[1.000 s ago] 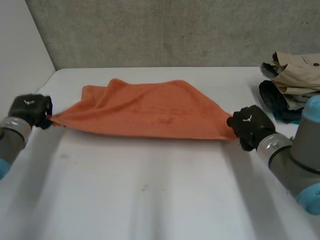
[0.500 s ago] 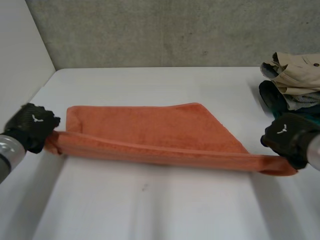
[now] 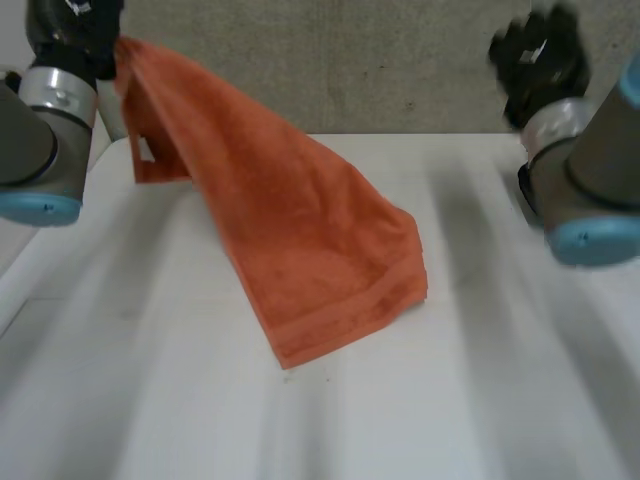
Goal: Fold the laundry.
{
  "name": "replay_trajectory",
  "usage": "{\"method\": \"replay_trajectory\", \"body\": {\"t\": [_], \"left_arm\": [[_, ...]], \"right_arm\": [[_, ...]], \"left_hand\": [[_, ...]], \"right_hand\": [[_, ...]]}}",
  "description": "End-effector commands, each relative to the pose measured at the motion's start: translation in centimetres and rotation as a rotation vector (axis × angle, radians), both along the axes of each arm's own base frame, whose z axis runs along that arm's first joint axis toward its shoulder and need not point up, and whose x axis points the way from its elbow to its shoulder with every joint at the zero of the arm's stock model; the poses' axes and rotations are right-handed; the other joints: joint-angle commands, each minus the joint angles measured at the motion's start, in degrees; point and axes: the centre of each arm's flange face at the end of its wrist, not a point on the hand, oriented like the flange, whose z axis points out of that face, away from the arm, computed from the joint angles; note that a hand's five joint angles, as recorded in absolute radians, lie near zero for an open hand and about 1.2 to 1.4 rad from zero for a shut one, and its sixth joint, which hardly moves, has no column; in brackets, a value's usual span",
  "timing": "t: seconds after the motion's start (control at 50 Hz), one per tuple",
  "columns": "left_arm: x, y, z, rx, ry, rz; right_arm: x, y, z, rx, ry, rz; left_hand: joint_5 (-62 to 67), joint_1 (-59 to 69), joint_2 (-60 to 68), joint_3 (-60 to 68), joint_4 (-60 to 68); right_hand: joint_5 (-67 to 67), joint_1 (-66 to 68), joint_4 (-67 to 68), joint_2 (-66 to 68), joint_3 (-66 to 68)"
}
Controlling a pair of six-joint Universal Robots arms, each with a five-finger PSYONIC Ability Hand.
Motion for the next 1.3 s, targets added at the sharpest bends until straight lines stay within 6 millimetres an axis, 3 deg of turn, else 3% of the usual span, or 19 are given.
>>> {"method": "replay_trajectory", "body": {"t": [0.02,0.14,0.26,0.4,0.56,0.8,1.02,1.3], "left_arm": [[-0.2,3.4,-5.1,0.193,-0.043,-0.026],[0.2,4.3,-6.7,0.252,-0.049,-0.024],[0.4,5.0,-5.1,0.219,-0.04,-0.021],[0.2,6.2,-2.4,0.156,-0.02,-0.033],[-0.4,7.0,-2.1,0.15,-0.02,-0.053],[-0.4,7.0,-2.3,0.165,0.016,-0.068],[-0.4,6.9,-2.6,0.175,0.022,-0.069],[-0.4,6.8,-2.7,0.177,0.023,-0.071]], "right_arm": [[0.3,7.5,-7.4,0.398,-0.033,0.062],[1.5,12.3,-10.7,0.591,-0.125,0.17],[4.0,15.1,-12.5,0.697,-0.209,0.283],[7.7,16.4,-14.7,0.784,-0.326,0.35],[10.7,16.9,-16.7,0.814,-0.34,0.402],[13.0,17.1,-18.8,0.821,-0.331,0.441],[13.7,16.6,-20.0,0.795,-0.328,0.454],[14.3,15.4,-19.0,0.668,-0.335,0.46]], "left_hand": [[13.96,14.55,11.42,11.67,11.14],[13.96,14.55,11.42,11.67,11.14],[13.96,14.55,11.42,11.67,11.14],[13.96,14.55,11.42,11.67,11.14],[13.96,14.55,11.42,11.67,11.14],[13.96,14.55,11.42,11.67,11.14],[13.96,14.55,11.42,11.67,11.14],[13.96,14.55,11.42,11.67,11.14]], "right_hand": [[-4.29,-4.17,-5.25,-4.47,-5.42],[-4.63,-4.52,-5.59,-4.82,-5.76],[-2.29,-2.17,-3.25,-2.47,-3.41],[-0.77,-0.65,-1.73,-0.96,-1.9],[0.07,0.19,-0.89,-0.11,-1.05],[0.75,0.86,-0.21,0.56,-0.38],[6.45,6.57,5.49,6.26,5.32],[12.35,12.47,11.4,12.17,11.23]]}}
